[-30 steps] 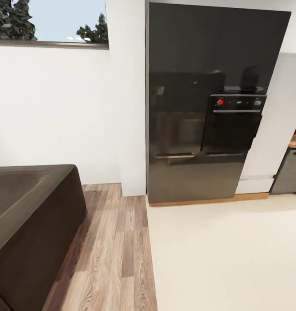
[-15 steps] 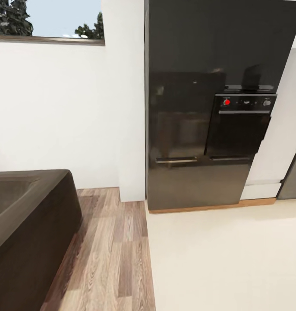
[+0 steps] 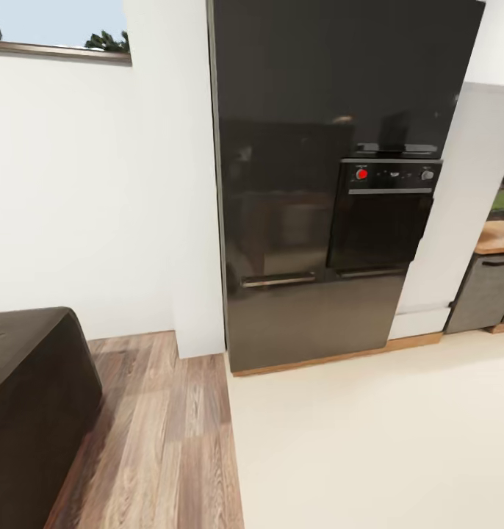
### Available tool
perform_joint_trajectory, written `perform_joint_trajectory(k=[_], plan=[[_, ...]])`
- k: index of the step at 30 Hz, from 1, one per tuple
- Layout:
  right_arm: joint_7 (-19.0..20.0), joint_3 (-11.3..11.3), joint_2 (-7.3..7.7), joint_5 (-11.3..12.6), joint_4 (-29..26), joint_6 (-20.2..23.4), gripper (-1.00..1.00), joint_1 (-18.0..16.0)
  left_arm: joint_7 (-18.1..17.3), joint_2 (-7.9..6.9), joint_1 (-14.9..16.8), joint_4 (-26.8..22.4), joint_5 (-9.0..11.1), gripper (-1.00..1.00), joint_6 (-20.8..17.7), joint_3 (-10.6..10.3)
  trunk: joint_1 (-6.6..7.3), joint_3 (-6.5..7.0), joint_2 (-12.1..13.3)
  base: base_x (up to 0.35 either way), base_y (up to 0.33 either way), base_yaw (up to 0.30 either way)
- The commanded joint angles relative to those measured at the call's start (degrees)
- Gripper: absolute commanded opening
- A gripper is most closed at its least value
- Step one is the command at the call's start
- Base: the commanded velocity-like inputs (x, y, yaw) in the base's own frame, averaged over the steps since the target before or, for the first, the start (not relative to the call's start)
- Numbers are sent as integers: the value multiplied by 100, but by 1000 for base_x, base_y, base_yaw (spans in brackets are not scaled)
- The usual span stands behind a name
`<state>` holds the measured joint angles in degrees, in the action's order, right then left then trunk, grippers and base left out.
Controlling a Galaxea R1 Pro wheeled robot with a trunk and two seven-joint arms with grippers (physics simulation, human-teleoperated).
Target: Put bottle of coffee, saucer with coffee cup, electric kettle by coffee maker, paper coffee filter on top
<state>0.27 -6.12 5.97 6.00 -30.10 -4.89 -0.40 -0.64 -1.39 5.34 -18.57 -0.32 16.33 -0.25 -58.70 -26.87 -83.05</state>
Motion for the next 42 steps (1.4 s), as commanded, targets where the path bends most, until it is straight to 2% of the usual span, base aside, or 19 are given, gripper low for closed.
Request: perform_joint_trajectory(k=[1, 42], plan=[[4, 6, 1, 60, 4, -21, 100, -4, -7, -2, 2, 2, -3, 100, 18, -2, -3, -6, -2, 335, 0, -262], [-1, 6, 9, 68, 4, -21, 100, -4, -8, -2, 2, 2, -9, 100, 19, -2, -3, -6, -2, 336, 0, -263]])
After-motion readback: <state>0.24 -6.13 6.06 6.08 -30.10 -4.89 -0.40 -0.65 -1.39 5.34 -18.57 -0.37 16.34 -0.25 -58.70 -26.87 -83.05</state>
